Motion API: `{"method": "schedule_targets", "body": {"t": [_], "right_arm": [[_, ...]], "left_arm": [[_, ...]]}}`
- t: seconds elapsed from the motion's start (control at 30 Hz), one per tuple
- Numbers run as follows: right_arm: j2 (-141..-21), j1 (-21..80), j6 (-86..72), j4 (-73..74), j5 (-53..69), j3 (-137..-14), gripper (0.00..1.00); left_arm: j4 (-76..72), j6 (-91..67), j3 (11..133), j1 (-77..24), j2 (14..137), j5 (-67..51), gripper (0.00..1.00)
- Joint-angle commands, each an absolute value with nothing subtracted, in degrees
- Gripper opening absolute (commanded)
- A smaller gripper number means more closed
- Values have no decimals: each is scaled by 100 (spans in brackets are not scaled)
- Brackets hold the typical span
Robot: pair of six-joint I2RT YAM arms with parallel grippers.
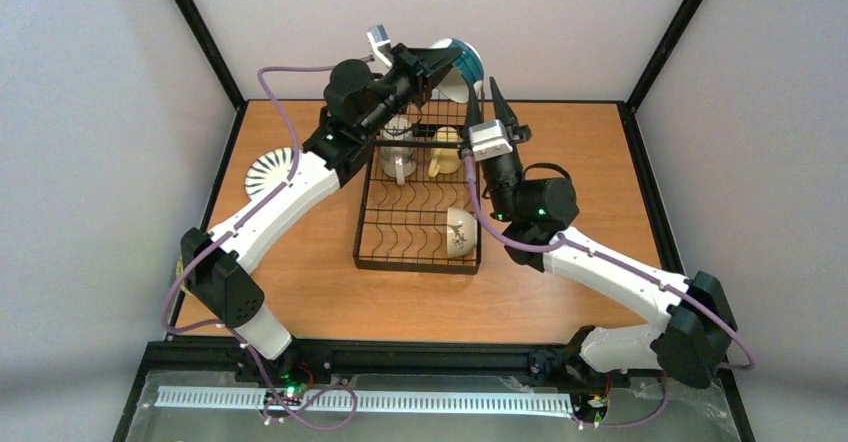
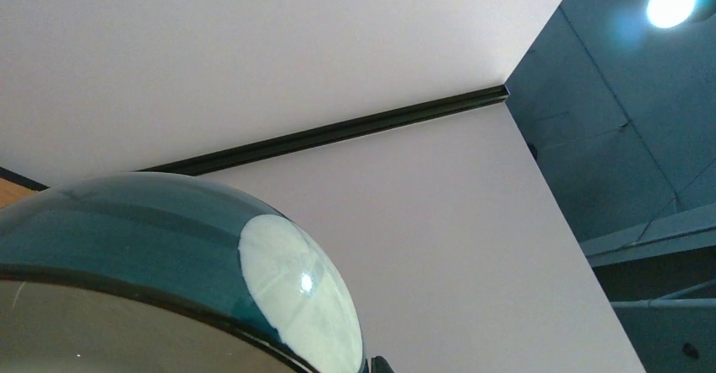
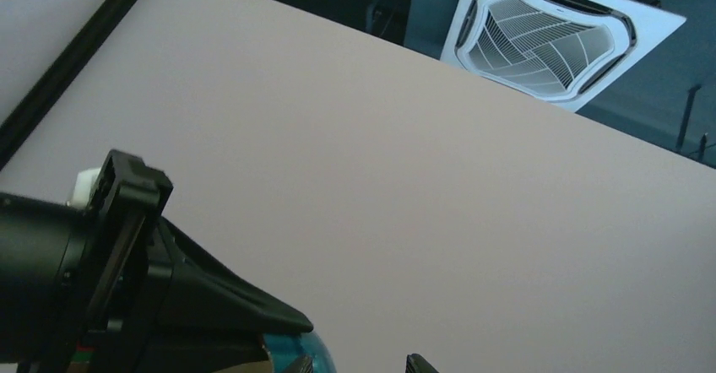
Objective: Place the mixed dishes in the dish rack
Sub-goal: Pass from the right arm to the left, then move the dish rack to the center of the board.
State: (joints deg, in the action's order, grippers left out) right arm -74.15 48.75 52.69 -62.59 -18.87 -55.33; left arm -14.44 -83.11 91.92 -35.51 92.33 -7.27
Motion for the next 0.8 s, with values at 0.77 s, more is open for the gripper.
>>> {"method": "schedule_targets", "body": {"t": [0.77], "right_arm": [[-5893,4911,3472,-4430,-2167,-5682,64]], "left_arm": [[-328,-6900,9571,-3514,8777,-689,0]]}}
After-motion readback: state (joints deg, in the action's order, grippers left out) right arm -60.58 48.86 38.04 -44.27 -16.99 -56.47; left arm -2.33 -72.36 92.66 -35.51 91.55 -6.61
